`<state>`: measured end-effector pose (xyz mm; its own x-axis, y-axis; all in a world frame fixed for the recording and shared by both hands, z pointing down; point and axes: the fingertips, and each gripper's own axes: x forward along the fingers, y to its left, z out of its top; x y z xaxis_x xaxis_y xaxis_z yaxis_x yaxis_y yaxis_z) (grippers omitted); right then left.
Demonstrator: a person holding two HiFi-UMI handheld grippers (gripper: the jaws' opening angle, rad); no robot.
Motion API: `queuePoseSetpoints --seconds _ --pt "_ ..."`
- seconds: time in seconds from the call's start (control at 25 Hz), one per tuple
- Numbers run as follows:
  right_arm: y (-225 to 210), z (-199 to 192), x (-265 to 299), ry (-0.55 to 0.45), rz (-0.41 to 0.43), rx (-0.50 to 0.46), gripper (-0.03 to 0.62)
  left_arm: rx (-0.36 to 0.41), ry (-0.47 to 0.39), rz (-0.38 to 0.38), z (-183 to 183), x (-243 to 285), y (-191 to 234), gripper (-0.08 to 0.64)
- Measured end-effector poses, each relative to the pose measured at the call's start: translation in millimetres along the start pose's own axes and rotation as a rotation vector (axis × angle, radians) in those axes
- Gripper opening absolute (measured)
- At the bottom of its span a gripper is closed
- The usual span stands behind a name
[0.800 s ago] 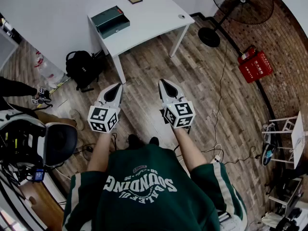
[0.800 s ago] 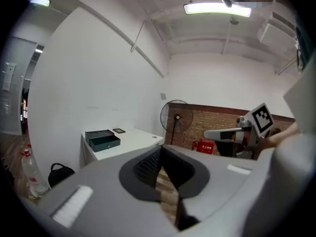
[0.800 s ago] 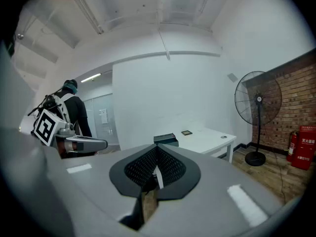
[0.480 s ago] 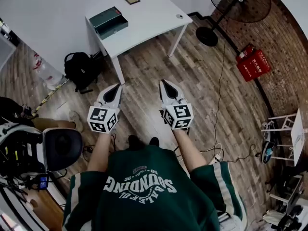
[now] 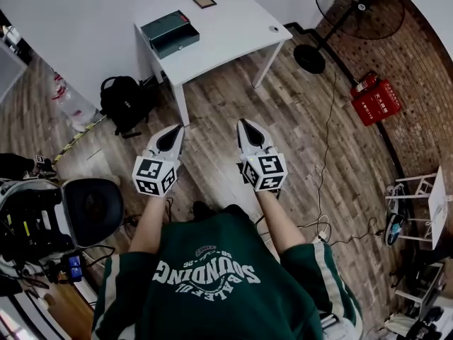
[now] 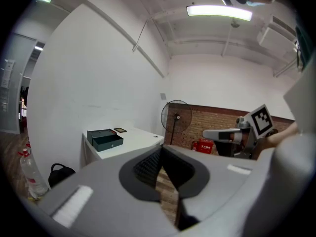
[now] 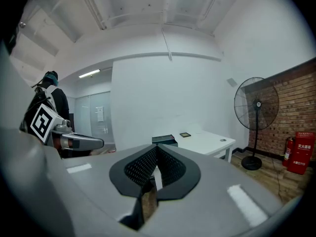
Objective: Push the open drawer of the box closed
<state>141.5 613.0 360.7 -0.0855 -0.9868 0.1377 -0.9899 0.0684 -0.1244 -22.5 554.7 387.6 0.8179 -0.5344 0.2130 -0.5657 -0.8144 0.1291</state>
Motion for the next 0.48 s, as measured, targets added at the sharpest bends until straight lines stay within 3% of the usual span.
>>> queuePoseSetpoints --seconds 0.48 --pt "25 -9 36 0.012 0.014 -0.003 0.002 -0.017 -0.002 -0.005 -11 -1 40 0.051"
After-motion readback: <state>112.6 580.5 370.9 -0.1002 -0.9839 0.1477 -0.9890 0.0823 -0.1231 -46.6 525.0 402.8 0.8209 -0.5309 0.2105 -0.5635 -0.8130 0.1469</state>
